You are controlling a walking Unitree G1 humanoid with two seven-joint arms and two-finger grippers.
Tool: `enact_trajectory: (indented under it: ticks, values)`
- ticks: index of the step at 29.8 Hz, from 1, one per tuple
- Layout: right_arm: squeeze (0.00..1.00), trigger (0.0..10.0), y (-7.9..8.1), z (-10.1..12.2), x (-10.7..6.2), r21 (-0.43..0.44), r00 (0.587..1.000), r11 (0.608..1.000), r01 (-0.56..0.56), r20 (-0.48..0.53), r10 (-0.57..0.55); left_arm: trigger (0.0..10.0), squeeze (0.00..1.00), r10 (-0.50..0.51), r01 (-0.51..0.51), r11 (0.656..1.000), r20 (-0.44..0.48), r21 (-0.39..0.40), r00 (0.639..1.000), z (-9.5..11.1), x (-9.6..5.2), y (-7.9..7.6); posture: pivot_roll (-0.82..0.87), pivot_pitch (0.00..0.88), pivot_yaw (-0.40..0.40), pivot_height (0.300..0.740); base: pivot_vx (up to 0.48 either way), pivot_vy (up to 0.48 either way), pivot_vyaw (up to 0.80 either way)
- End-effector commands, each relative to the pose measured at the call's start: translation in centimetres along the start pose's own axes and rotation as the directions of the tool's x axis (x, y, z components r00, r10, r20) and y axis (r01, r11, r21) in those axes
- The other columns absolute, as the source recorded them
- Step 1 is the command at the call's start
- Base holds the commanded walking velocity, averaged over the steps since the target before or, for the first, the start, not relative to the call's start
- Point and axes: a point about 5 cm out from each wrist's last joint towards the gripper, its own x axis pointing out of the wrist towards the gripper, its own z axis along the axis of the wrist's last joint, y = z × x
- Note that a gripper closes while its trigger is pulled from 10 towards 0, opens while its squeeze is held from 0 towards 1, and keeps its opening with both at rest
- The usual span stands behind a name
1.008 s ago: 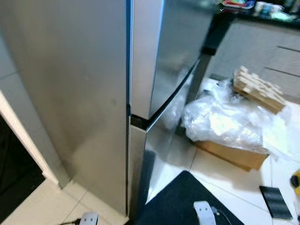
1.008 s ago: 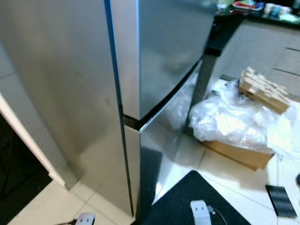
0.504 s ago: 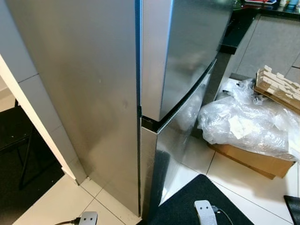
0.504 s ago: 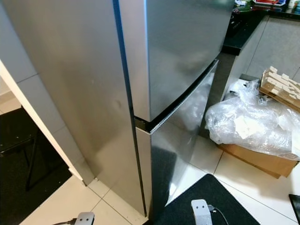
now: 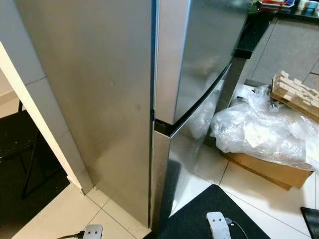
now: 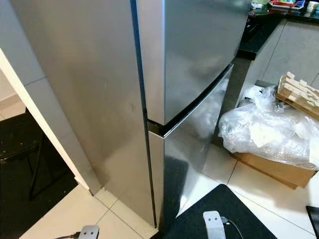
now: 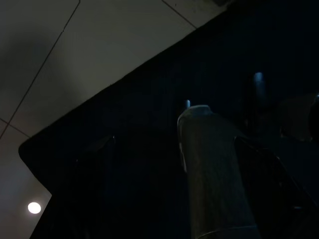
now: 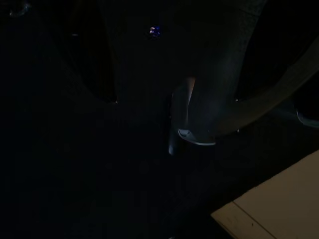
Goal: Restocking fridge
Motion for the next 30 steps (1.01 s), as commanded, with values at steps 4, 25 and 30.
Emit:
enact_trajectory:
  ticks: [4,25,30]
  values:
    - [0.0,10.0,0.04,-0.39,-0.03,-0.001,1.0,1.0,-0.002,-0.009,0.002,10.0,0.0,0.014,-0.013,1.0,-0.037,0.024,0.999,-0.77,-0.13,0.36,-0.02,0.0,0.004,0.74,-0.336,0.0,0.0]
    - [0.0,10.0,0.05,-0.31,-0.02,-0.003,1.0,1.0,-0.003,-0.008,0.003,10.0,0.0,0.006,-0.005,1.0,-0.037,0.021,0.999,-0.76,-0.14,0.35,-0.02,0.0,0.003,0.74,-0.268,0.0,0.0]
    - [0.0,10.0,0.07,-0.39,-0.03,-0.001,1.0,1.0,-0.003,-0.01,0.003,10.0,0.0,-0.003,0.004,1.0,-0.044,0.021,0.999,-0.94,-0.18,0.4,-0.02,0.0,0.005,0.74,0.0,0.0,0.0]
